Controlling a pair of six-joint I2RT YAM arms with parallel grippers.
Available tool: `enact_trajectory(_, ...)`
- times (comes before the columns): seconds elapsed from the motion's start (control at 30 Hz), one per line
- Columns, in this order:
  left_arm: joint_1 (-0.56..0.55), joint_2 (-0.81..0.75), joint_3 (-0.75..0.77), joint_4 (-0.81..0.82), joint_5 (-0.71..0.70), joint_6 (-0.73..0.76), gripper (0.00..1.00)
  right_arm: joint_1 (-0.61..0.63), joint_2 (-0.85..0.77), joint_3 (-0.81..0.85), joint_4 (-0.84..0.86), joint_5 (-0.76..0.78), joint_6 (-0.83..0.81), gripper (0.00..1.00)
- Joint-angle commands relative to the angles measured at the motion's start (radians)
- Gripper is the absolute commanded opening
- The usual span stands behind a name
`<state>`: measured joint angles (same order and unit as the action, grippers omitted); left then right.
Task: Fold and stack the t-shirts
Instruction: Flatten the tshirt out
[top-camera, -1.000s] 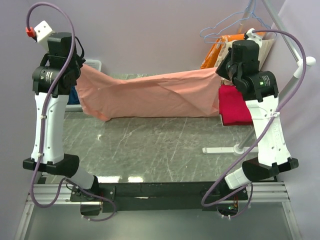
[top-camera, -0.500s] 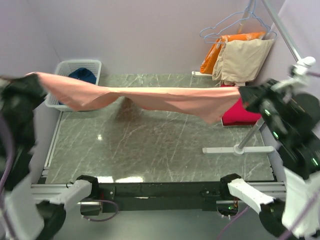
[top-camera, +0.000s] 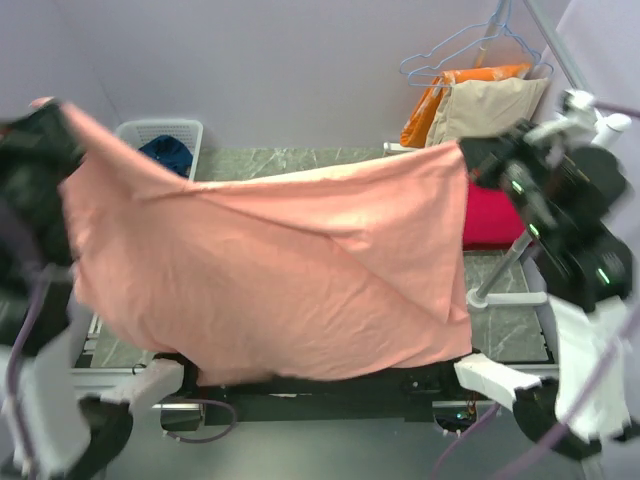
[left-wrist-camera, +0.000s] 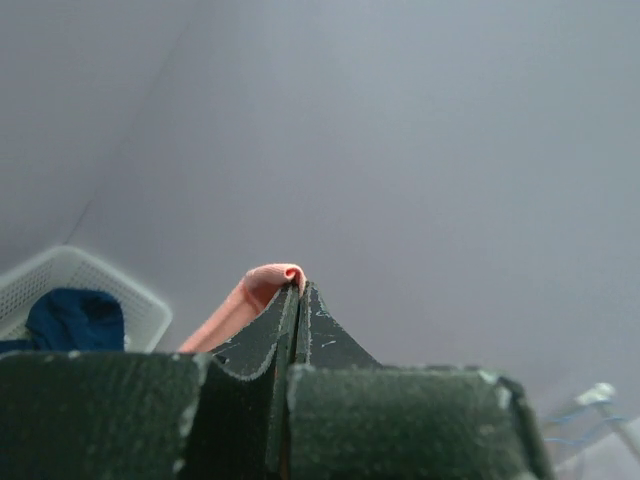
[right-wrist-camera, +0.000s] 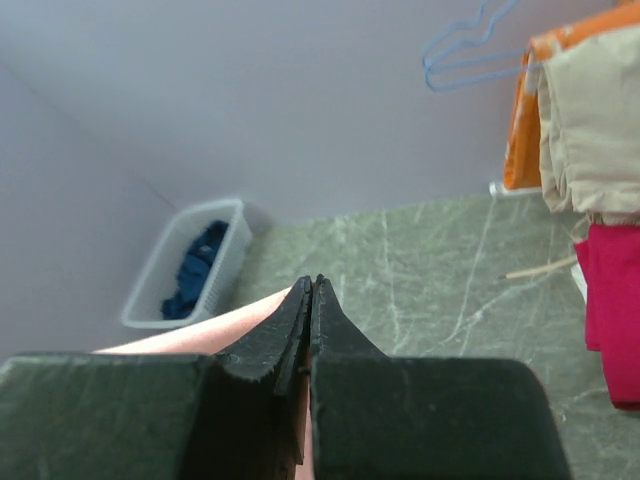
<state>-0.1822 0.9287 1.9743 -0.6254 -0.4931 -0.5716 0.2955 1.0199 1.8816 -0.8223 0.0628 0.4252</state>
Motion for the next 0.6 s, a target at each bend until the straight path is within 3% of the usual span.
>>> enact_trajectory(0.0, 0.001, 0.303, 0.038, 0.026, 0.001, 0.009, 0.01, -0.010, 0.215, -0.026, 0.127, 0.049, -0.017, 0.00)
enact_trajectory(0.13, 0.001, 0.555, 0.158, 0.000, -0.031, 0.010, 0.01, -0.025, 0.392, 0.023, 0.176, 0.060, -0.017, 0.00)
enact_trajectory(0.33, 0.013, 0.784, 0.409, 0.032, -0.032, -0.010, 0.01, -0.091, 0.560, 0.203, 0.196, 0.011, 0.003, 0.00)
enact_trajectory(0.4, 0.013, 0.803, 0.481, 0.047, -0.033, -0.004, 0.01, -0.110, 0.575, 0.254, 0.189, 0.005, -0.006, 0.00)
enact_trajectory(0.57, 0.013, 0.650, 0.368, 0.236, -0.030, 0.070, 0.01, -0.137, 0.494, 0.188, 0.231, 0.009, -0.029, 0.00)
